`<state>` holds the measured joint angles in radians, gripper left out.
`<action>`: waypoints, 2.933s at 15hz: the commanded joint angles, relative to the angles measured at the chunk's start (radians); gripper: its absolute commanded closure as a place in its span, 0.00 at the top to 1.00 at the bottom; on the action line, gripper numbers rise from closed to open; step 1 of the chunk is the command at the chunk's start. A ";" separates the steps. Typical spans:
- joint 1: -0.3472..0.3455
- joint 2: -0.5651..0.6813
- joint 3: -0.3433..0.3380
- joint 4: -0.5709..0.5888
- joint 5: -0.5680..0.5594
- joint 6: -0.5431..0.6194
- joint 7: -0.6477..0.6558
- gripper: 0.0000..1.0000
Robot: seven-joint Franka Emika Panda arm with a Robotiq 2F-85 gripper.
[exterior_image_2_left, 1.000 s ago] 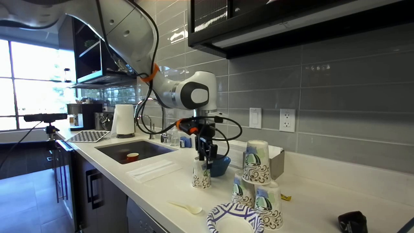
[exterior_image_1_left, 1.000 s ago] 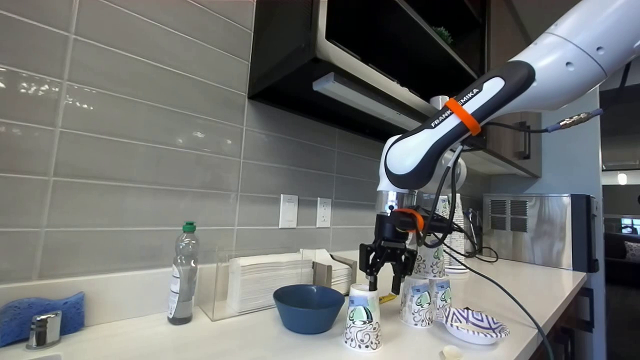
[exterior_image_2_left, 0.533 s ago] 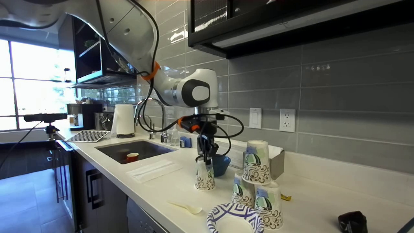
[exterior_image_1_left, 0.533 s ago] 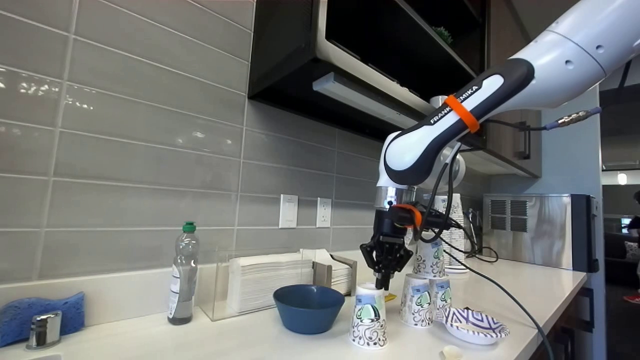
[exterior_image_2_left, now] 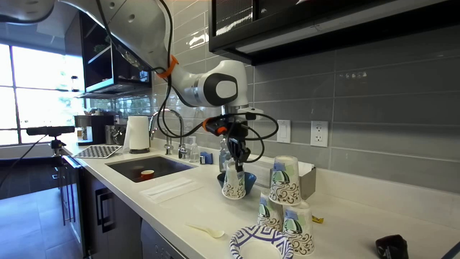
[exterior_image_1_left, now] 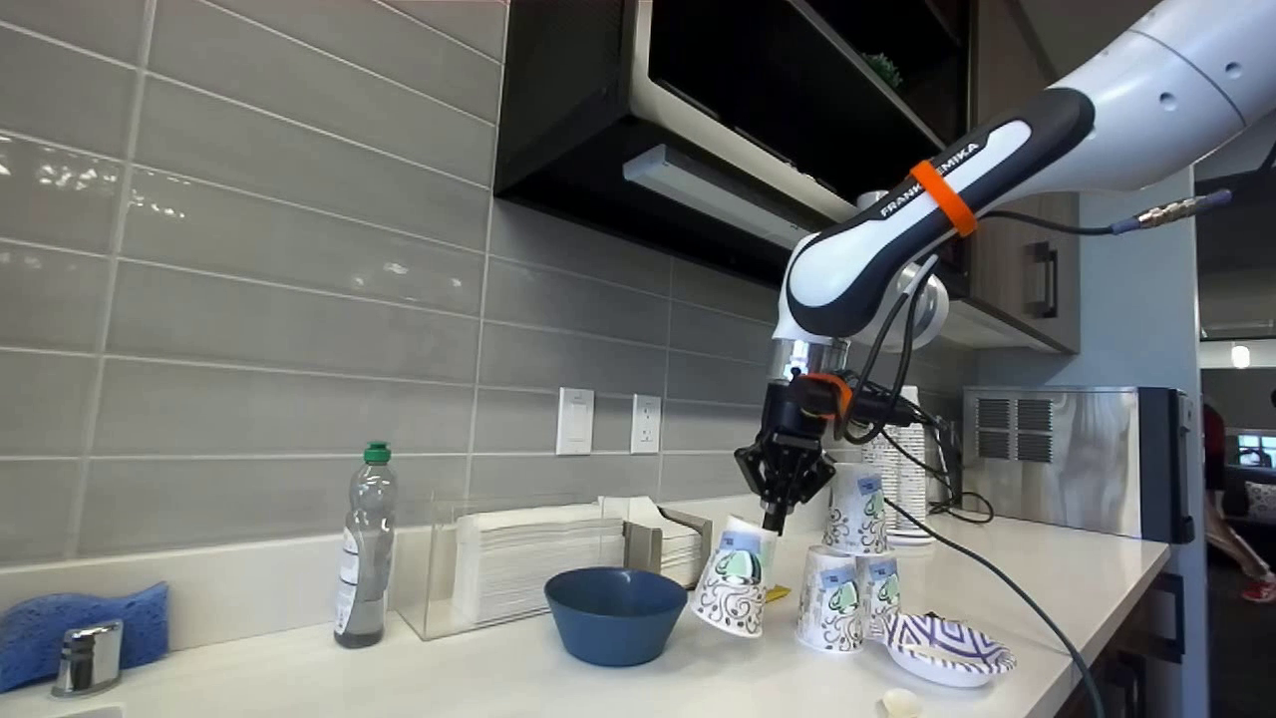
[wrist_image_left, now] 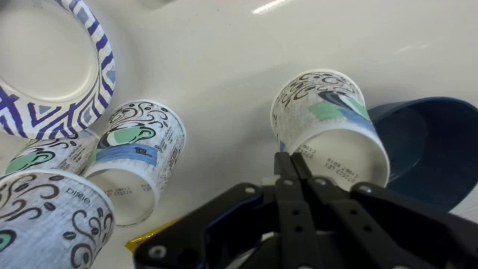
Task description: Pick up the second paper cup from the left and put it on the two cups to the right, pick up the paper cup furthest to the left and put it on the paper cup above two paper cups
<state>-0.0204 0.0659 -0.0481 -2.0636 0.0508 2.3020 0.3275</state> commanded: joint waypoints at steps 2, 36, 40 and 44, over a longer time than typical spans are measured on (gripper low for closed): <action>-0.006 -0.101 -0.004 -0.020 -0.024 -0.051 0.052 0.00; -0.138 -0.286 0.001 0.181 -0.327 -0.230 0.156 0.02; -0.149 -0.272 -0.004 0.206 -0.335 -0.267 0.168 0.00; -0.160 -0.251 -0.023 0.229 -0.328 -0.328 0.160 0.00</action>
<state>-0.1691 -0.2146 -0.0630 -1.8800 -0.2786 2.0319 0.4872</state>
